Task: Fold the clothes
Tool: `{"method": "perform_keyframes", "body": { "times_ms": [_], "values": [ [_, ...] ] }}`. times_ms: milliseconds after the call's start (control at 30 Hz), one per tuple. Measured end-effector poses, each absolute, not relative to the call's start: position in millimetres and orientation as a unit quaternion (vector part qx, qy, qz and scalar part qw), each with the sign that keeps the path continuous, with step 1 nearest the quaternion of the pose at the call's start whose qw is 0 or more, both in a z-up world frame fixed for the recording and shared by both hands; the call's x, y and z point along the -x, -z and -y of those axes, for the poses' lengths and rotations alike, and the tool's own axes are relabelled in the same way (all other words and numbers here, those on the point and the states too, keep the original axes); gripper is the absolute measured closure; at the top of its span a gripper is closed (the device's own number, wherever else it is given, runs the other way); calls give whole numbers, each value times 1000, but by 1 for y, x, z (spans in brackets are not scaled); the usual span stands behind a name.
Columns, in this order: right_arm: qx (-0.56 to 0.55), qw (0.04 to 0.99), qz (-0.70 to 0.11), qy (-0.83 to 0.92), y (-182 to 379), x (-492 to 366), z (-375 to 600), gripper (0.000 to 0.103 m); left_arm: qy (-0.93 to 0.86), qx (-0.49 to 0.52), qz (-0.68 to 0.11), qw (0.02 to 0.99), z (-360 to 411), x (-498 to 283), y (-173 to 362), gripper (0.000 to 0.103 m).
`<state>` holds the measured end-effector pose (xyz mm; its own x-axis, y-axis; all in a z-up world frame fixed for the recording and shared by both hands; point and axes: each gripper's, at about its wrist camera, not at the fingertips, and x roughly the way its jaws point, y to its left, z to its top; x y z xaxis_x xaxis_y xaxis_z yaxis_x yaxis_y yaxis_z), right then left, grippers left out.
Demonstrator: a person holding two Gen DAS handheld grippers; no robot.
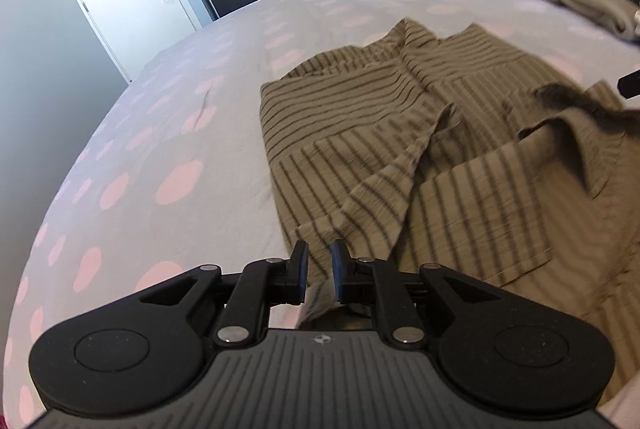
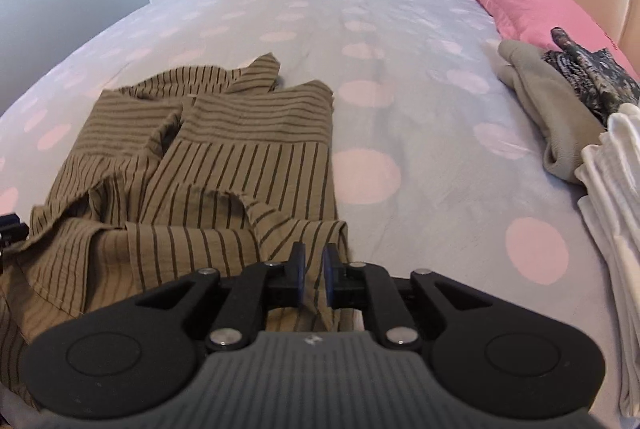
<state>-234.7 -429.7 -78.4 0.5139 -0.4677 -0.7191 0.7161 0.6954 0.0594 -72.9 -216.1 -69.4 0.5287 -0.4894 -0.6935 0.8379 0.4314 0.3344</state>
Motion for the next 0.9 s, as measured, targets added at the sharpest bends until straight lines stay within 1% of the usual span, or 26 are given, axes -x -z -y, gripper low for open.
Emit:
{"method": "perform_keyframes", "body": {
  "times_ms": [100,167,200,233,267,333,400,500,667,767,900],
  "values": [
    [-189,848,-357,344,72,233,432,90,416,-333,-258,805,222,73,59,92],
    [-196,846,-368,332,67,228,434,86,418,-330,-264,804,230,67,53,92],
    [-199,846,-374,324,65,224,435,81,419,-329,-267,803,235,63,50,92],
    [-200,847,-381,312,62,219,437,78,424,-327,-271,800,240,58,47,92],
    [-200,849,-387,300,58,214,438,78,432,-322,-278,795,244,51,43,91],
    [-197,854,-395,277,51,205,440,74,446,-309,-298,785,253,35,36,84],
    [-196,856,-401,260,45,195,447,71,458,-293,-318,777,262,17,32,71],
    [-190,856,-408,255,40,184,462,70,461,-266,-340,775,274,-13,31,66],
    [-194,856,-408,253,38,166,492,70,454,-220,-370,780,299,-61,28,65],
    [-210,856,-402,249,36,148,512,70,444,-217,-374,785,321,-84,30,65],
    [-224,856,-393,250,31,115,539,70,449,-236,-374,777,355,-102,39,66]
  ]
}}
